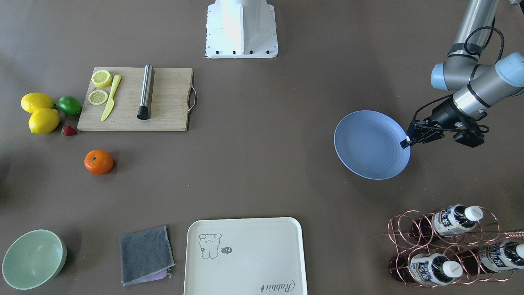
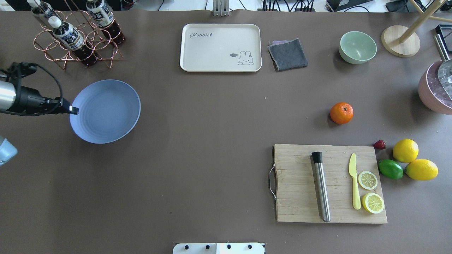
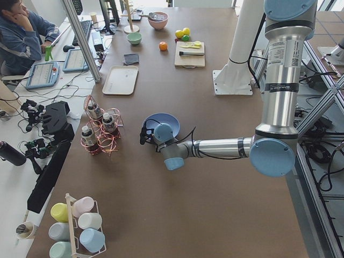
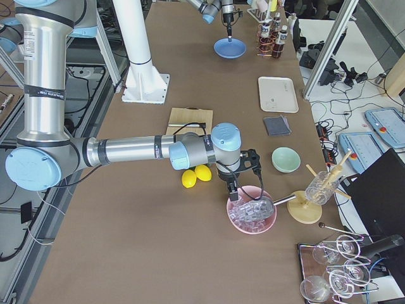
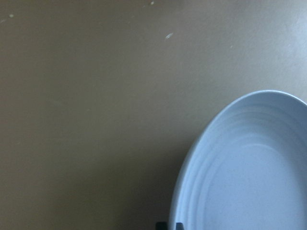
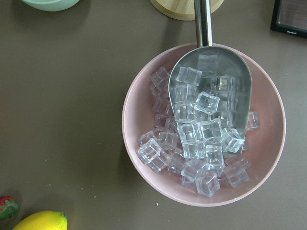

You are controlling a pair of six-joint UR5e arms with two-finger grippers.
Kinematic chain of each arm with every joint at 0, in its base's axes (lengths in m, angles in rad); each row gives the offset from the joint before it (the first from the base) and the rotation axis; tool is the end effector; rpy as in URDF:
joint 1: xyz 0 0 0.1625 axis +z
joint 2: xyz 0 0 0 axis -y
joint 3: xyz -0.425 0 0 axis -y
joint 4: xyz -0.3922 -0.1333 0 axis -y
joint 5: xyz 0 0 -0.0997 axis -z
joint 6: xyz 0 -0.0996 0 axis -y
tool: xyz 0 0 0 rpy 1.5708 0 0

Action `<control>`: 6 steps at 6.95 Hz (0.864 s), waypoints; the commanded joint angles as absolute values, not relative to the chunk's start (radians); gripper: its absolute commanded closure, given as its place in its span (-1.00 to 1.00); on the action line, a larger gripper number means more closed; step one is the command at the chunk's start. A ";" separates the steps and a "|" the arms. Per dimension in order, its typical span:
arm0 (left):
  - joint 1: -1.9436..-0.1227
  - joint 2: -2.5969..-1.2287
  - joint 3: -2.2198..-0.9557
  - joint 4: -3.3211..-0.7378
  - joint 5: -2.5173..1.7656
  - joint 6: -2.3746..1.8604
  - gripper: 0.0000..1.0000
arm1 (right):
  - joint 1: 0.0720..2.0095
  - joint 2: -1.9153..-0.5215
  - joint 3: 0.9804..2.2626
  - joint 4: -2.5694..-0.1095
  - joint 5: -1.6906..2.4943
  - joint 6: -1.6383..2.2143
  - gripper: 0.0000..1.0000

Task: Pick orange to plate
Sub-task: 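Slide the light blue plate with the left gripper toward the table center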

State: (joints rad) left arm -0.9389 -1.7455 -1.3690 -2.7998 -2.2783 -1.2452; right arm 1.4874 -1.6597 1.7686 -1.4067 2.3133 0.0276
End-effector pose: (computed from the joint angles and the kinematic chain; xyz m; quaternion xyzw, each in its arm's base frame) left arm 0.2828 -0.5024 0.5260 0.0830 0.5967 -0.0468 0.7968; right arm 0.0267 -0.4718 0.5870 0.1067 -0.3659 -0.0751 0.9215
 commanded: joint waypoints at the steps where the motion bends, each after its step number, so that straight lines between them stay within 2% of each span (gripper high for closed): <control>1: -0.746 -1.950 -1.374 -2.681 -2.101 -1.386 1.00 | 1.488 -1.658 1.769 -1.405 2.313 0.028 -1.00; 4: -0.583 -2.146 -1.390 -2.409 -1.907 -1.399 1.00 | 1.488 -1.651 1.764 -1.407 2.319 0.028 -1.00; 6: -0.574 -2.157 -1.391 -2.393 -1.896 -1.397 1.00 | 1.486 -1.648 1.764 -1.407 2.319 0.031 -1.00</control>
State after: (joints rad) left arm -0.5839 -2.1456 -1.3899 -2.4077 -1.9087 -1.3978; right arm 1.4869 -1.6492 1.7644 -1.4066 2.3188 0.0290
